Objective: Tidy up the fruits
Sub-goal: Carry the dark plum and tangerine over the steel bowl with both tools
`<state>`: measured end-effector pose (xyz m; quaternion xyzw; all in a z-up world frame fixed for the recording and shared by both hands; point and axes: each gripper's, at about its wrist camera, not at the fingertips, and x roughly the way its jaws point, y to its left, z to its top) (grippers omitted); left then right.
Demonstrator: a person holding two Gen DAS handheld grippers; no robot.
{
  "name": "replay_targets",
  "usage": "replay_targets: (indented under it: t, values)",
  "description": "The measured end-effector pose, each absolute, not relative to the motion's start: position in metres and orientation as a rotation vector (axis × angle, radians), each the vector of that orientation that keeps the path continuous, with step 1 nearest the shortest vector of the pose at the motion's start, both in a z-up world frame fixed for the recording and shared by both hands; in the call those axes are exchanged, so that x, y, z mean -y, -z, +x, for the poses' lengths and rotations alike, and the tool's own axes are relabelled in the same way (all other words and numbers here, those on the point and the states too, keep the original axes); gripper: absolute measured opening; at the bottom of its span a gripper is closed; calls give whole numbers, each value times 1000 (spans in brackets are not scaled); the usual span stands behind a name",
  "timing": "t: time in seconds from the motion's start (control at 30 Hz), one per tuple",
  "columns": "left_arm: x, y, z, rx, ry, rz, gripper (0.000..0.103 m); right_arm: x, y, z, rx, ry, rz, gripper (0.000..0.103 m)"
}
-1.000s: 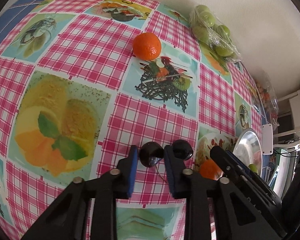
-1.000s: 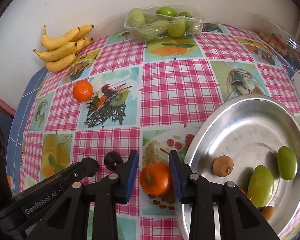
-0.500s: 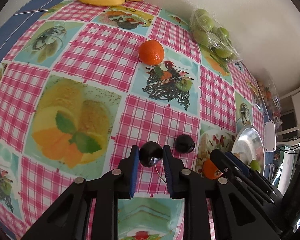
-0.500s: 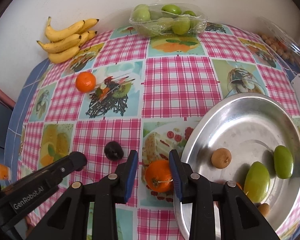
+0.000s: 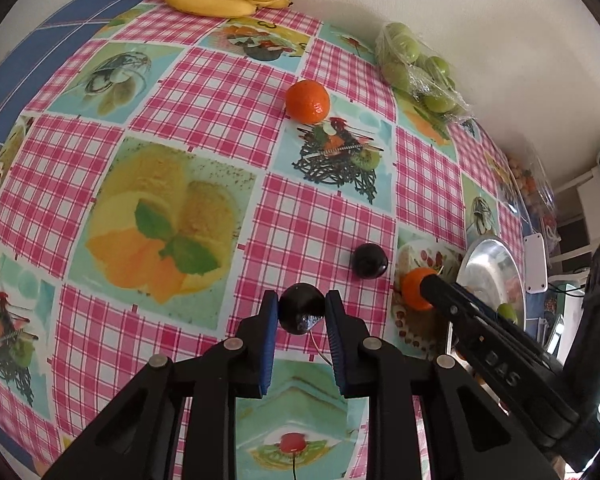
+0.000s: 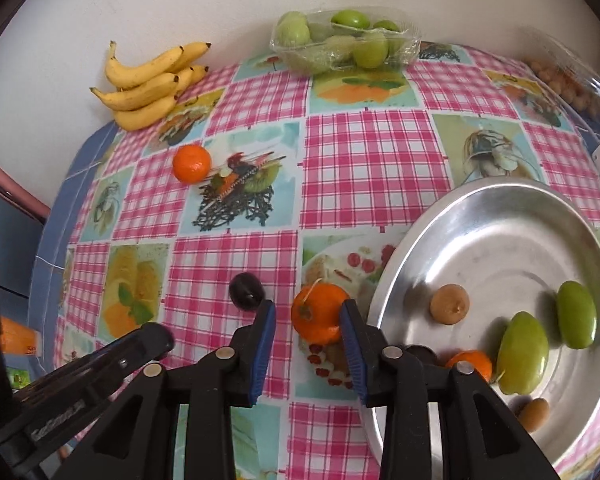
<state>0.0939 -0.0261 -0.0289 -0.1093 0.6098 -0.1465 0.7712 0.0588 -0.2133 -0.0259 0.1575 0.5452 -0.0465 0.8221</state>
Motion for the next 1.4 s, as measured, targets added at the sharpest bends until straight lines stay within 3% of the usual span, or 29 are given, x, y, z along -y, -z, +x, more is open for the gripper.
replay_targets:
  t: [0.93,1.17,1.4]
  values:
    - [27,33,98,-1335,306,-237,25,160,47,75,-1168,201,-283,40]
    - [26,33,99,-1332,299,-247,25,166,43,75,-1155,198,-219,39]
    - [25,31,98,-1322,305,-258,25,191,24,69,-1133,137,79,39]
